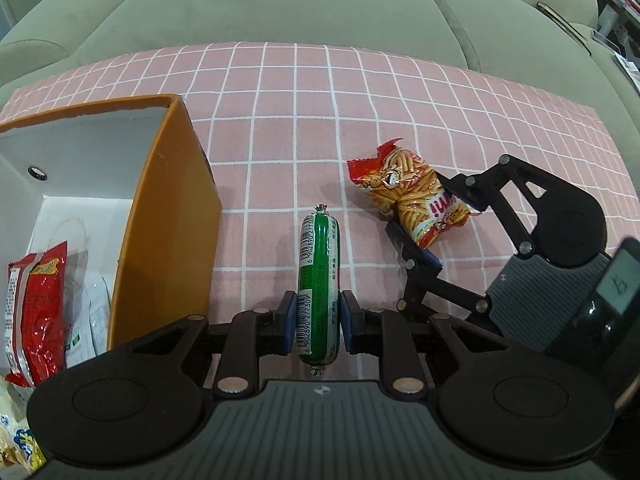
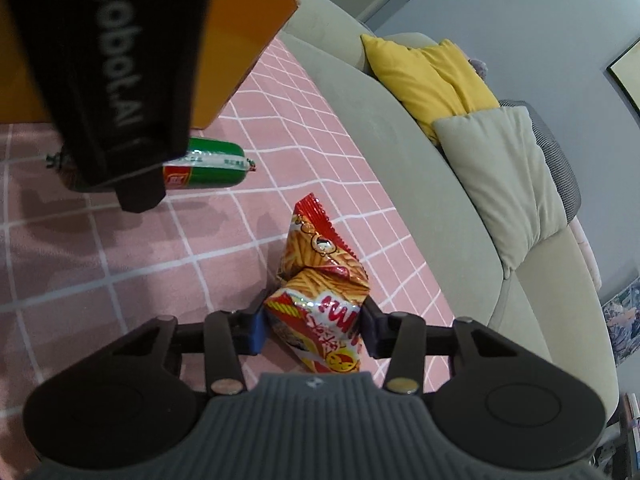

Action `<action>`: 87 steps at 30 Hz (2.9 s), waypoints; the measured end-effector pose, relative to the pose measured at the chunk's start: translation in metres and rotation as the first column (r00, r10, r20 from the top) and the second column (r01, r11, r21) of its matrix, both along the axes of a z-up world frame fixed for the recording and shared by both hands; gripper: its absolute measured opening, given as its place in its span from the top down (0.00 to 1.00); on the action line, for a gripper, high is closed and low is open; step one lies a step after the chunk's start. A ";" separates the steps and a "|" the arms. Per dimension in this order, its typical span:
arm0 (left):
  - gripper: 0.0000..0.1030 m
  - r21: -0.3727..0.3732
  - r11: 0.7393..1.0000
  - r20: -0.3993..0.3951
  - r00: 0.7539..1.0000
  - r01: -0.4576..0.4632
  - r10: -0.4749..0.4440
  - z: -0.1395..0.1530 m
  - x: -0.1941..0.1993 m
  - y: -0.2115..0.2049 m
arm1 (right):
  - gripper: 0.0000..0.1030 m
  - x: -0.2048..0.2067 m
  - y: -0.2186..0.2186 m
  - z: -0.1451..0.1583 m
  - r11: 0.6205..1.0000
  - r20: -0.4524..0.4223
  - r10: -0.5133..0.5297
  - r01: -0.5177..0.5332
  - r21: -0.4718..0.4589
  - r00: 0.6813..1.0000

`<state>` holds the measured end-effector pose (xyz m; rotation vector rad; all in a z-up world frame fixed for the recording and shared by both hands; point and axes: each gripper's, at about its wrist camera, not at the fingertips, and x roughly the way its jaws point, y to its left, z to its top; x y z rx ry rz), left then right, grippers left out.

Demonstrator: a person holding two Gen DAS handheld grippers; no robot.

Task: Organize snacks
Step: 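Lift the sausage and Mimi bag and carry both over the orange box, then lower both snacks into the box and open both tools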

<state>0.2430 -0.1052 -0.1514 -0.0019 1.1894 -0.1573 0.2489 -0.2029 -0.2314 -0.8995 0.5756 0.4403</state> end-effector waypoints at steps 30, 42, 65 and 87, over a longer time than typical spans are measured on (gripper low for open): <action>0.76 -0.029 0.999 0.119 0.993 0.030 -0.026 0.090 -0.109 0.024 | 0.68 -0.122 -0.024 0.128 0.802 -0.342 -0.226 0.373 0.467 0.912; 0.76 -0.028 1.000 0.179 0.984 -0.002 0.007 0.123 -0.145 0.095 | 0.68 -0.147 0.022 0.179 0.706 -0.397 -0.123 0.361 0.609 0.910; 0.76 0.026 0.998 0.109 0.992 -0.061 0.058 0.106 -0.057 0.180 | 0.68 -0.054 0.153 0.182 0.863 -0.370 -0.034 0.214 0.457 0.928; 0.77 -0.004 1.000 -0.118 0.993 -0.017 0.017 0.021 0.013 0.178 | 0.69 0.006 0.203 0.096 0.996 -0.331 0.070 -0.046 0.080 0.941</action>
